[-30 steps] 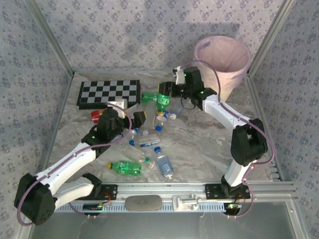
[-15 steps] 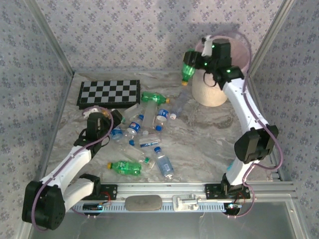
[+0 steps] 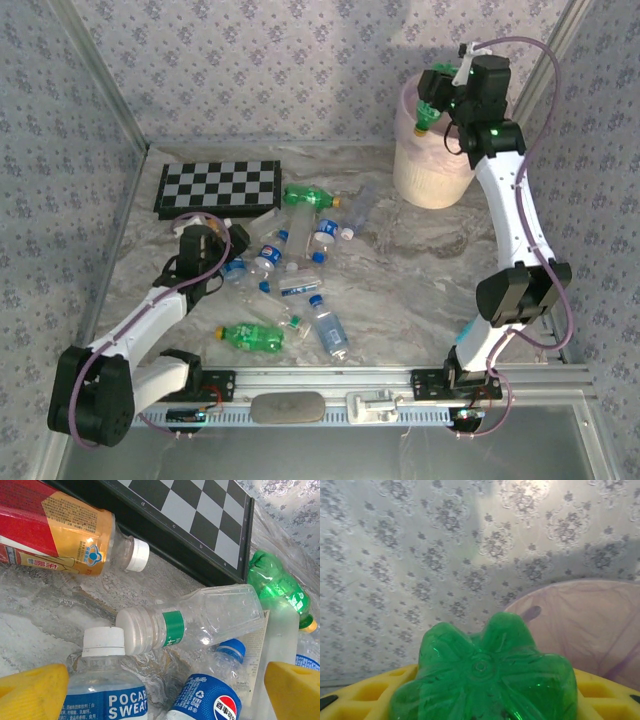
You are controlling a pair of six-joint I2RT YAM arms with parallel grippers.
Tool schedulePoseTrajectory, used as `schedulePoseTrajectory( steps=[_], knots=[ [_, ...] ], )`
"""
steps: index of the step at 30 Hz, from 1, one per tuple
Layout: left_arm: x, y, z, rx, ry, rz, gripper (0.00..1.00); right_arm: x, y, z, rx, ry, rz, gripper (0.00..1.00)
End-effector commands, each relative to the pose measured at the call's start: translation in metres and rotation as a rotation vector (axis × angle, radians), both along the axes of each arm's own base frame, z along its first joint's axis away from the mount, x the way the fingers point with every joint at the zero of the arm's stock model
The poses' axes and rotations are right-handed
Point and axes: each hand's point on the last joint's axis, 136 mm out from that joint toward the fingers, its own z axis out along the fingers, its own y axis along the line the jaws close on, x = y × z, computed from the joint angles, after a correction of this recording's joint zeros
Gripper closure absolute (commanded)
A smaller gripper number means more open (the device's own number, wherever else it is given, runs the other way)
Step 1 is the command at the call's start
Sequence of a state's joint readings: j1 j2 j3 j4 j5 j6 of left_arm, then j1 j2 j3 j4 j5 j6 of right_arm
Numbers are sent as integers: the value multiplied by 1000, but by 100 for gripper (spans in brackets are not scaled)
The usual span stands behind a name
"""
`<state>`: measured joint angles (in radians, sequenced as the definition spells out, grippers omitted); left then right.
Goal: Put the plastic bottles in the bin
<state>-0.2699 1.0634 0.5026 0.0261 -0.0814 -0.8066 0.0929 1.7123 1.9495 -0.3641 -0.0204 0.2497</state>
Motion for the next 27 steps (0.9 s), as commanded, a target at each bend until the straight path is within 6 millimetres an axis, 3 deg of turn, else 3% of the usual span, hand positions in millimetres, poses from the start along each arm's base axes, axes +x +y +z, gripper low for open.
schedulePoseTrajectory(
  steps=[1, 4, 9, 13, 17, 21, 27],
  knots=[
    [6, -3, 12, -30, -27, 3, 0, 8, -22, -2, -74, -23, -89, 45],
    [5, -2, 13, -27, -27, 2, 0, 12, -14, -8, -26, -11, -41, 46],
    [3, 1, 16, -19, -33, 12, 0, 4, -1, 28, 33, -103, 31, 47],
    [2, 2, 19, -20, -40, 16, 0, -5, -14, 65, 21, -185, -6, 48],
    [4, 2, 20, -21, -42, 19, 0, -8, -28, 84, 5, -238, -46, 48],
    [7, -1, 24, -22, -45, 4, 0, 9, -45, 65, -20, -205, -105, 48],
    [13, -9, 31, -5, -34, -44, 0, 41, -60, 2, -34, -61, -146, 46]
  ],
)
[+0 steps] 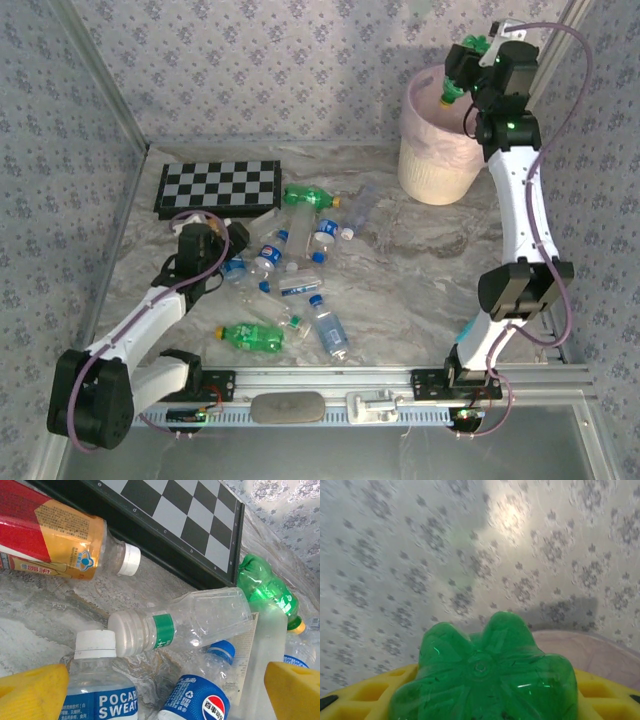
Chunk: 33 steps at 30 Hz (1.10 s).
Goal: Put the plastic bottles in the bin
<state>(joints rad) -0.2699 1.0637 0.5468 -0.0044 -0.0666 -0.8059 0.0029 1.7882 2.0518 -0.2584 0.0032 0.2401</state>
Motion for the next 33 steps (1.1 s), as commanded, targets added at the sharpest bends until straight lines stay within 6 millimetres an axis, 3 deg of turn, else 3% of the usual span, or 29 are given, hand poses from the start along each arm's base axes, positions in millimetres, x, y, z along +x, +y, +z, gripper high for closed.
schedulePoseTrajectory(
  steps=[1, 8, 12, 19, 23, 28, 33],
  knots=[
    [11, -6, 20, 15, -21, -41, 0, 22, -8, -43, -20, 96, -33, 46],
    [35, -15, 41, 97, -33, -117, 0, 48, -4, -111, 31, 258, -33, 40],
    [50, -20, 45, 127, -37, -144, 0, 56, 2, -125, 30, 296, -35, 27],
    [86, -23, 45, 140, -29, -151, 0, 57, 2, -112, 10, 284, -63, 4],
    [104, -19, 44, 128, -10, -134, 0, 50, 9, -98, 11, 262, -53, 0],
    [103, -23, 38, 109, 75, -168, 0, 36, 37, -87, -20, 264, 6, 0],
    [89, -5, 32, 161, 125, -128, 0, 11, 91, -80, -90, 285, 137, 0]
  ],
)
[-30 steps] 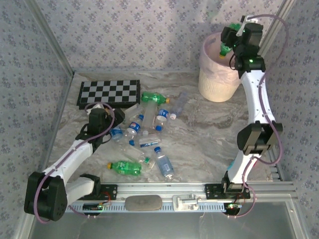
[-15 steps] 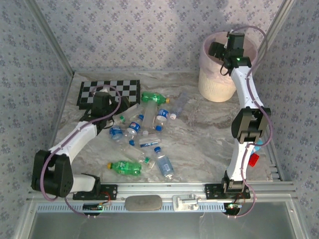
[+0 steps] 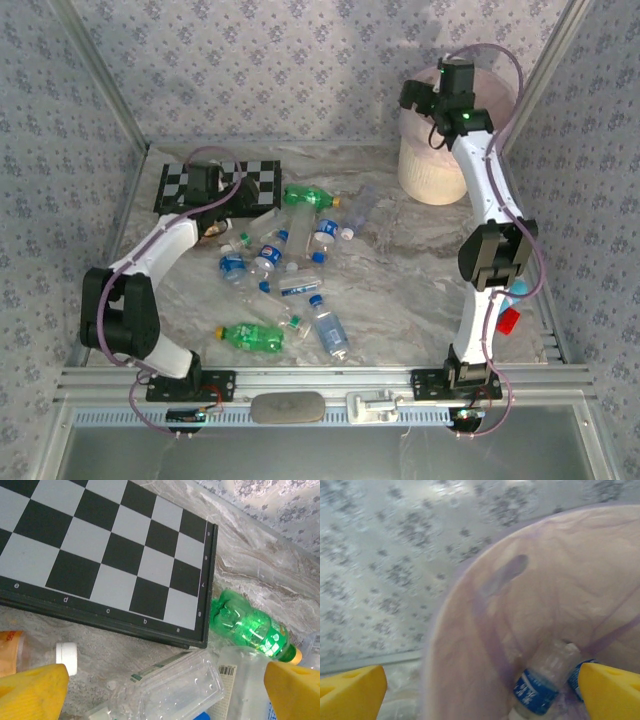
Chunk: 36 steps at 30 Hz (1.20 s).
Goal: Put the plastic bottles in the bin
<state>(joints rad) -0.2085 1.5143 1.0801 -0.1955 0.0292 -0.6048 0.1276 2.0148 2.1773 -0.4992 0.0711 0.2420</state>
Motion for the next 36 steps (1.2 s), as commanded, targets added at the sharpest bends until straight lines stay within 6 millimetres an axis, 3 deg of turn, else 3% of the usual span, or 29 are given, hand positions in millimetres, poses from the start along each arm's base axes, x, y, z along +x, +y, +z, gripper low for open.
schedulePoseTrajectory(
  steps=[1, 5, 9, 13, 20, 27, 31, 36],
  knots=[
    [-12, 16, 0, 43, 33, 21, 0, -39, 42, 44, -48, -49, 120, 0],
    [-6, 39, 1, 33, 16, 66, 0, -76, 99, 45, -144, -38, 268, 0],
    [-4, 56, 4, -1, 22, 94, 0, -127, 145, 28, -199, 25, 356, 0],
    [-5, 71, 2, 15, 46, 98, 0, -174, 176, 0, -77, 104, 439, 0],
    [-8, 77, -7, 114, 128, 11, 0, -220, 170, -75, 120, 236, 374, 0],
    [-13, 63, -25, 119, 237, -135, 0, -249, 172, -157, 137, 419, 371, 0],
    [-18, 69, -34, 167, 273, -137, 0, -257, 178, -180, 116, 484, 383, 0],
    [-15, 75, -40, 229, 295, -170, 0, -255, 186, -185, 87, 495, 381, 0]
  ],
)
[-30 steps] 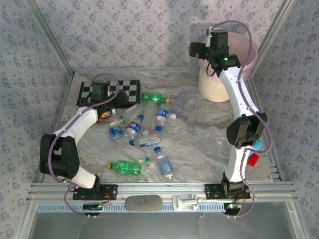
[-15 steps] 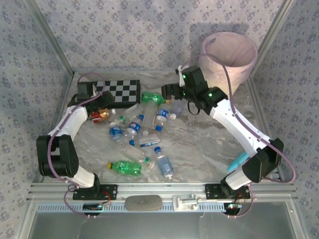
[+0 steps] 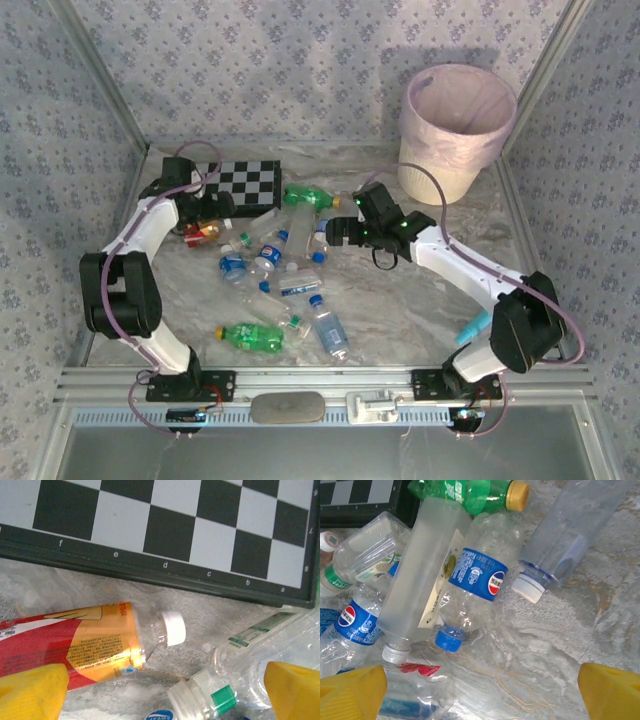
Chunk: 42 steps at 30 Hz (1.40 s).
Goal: Put the plastic bottles in the bin
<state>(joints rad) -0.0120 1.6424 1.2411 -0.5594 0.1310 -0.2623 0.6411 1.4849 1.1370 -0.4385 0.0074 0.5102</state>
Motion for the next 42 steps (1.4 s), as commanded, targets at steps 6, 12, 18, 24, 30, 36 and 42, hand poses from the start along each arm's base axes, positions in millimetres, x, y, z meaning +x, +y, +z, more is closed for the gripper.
schedulePoseTrajectory(
  steps=[6, 12, 18, 24, 30, 36, 42],
  knots=[
    [16, 20, -16, 113, 79, -53, 0, 24, 23, 14, -6, -19, 19, 0],
    [20, 23, -35, 95, 124, -30, 0, 40, 32, 23, -25, -46, 25, 0],
    [-6, 24, -54, 82, 176, 23, 0, 47, 43, 23, -29, -36, 62, 0],
    [-44, 18, -71, 13, 232, 94, 0, 53, 49, 22, -22, -35, 71, 0],
    [-67, 16, -79, 16, 285, 115, 0, 55, 51, 24, -28, -40, 80, 0],
    [-79, 23, -78, 65, 318, 136, 0, 52, 45, 25, -45, -44, 73, 0],
    [-80, 26, -84, 81, 326, 146, 2, 51, 40, 26, -47, -56, 59, 0]
  ],
)
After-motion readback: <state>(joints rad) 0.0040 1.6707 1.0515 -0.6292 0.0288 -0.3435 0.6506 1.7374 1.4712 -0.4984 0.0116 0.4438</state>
